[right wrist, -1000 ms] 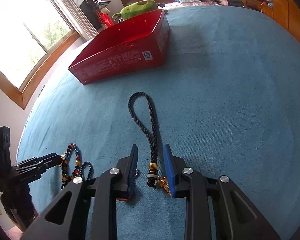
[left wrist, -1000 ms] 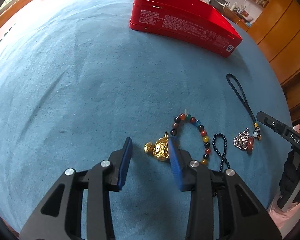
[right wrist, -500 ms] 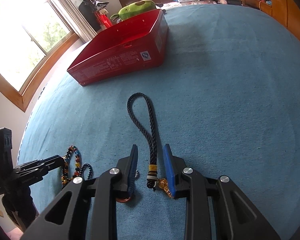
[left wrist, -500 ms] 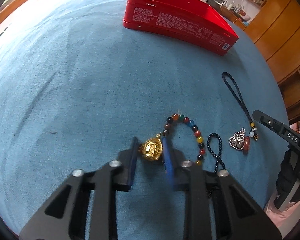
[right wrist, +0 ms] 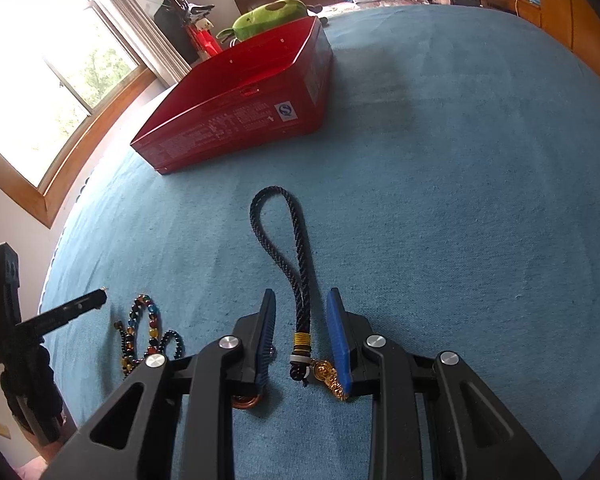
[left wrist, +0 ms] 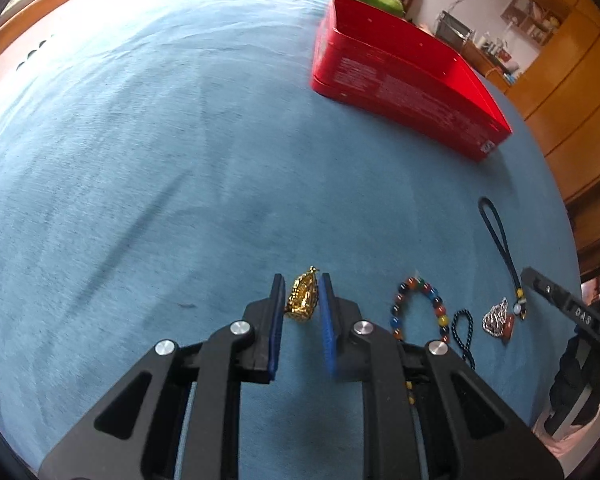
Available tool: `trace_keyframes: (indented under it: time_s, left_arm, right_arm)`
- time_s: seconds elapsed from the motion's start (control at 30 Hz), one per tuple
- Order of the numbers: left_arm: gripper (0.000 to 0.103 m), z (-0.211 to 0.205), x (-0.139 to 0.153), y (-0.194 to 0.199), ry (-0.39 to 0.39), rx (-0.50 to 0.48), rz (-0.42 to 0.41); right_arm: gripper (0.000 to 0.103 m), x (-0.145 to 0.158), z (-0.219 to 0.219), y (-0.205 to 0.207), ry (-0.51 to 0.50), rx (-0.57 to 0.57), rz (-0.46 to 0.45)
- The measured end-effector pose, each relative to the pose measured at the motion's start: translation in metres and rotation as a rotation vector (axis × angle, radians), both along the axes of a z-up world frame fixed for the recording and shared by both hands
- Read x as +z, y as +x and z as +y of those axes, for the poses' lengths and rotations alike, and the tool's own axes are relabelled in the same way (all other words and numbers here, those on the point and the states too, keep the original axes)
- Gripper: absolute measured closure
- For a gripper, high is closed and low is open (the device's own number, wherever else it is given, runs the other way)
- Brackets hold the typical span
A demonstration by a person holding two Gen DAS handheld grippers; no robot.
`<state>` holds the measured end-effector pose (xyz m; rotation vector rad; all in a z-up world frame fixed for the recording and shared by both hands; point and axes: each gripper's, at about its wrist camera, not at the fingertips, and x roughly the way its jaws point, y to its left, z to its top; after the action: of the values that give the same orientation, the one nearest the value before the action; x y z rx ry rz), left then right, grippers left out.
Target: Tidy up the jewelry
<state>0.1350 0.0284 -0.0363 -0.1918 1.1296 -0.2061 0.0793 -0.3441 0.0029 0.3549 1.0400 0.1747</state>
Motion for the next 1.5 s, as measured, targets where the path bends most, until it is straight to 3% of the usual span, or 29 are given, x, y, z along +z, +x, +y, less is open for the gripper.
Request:
trace_keyframes:
  time_s: [0.3, 0.73, 0.9, 1.07, 1.27, 1.5]
  left_arm:
    - [0.088, 0.001, -0.010, 0.008, -0.017, 0.000, 0.021]
    - [0.088, 0.002, -0.011, 0.008, -0.016, -0.007, 0.020]
    - [0.088, 0.001, -0.011, 0.009, -0.014, -0.008, 0.017]
    - [0.088, 0.002, -0.011, 0.009, -0.019, -0.007, 0.018]
    - [0.088, 0.003, -0.009, 0.009, -0.024, -0.010, 0.020]
    - [0.088, 0.000, 0.005, 0.009, -0.044, -0.033, -0.006]
  right_arm:
    - [0.076, 0.001, -0.004, -0.011, -0.056, 0.004, 0.050]
    - [0.076, 0.001, 0.010, -0.011, -0.040, 0.065, 0.076]
    - [0.076, -0.008, 0.018, -0.011, -0.097, 0.073, 0.104]
    - [0.092, -0.009, 0.030, -0.018, -0.219, 0.078, 0.062]
    - [0.093, -0.001, 0.013, -0.018, -0.068, 0.064, 0.050]
    - [0.093, 0.035, 0.003, -0.016, 0.060, 0.075, -0.036]
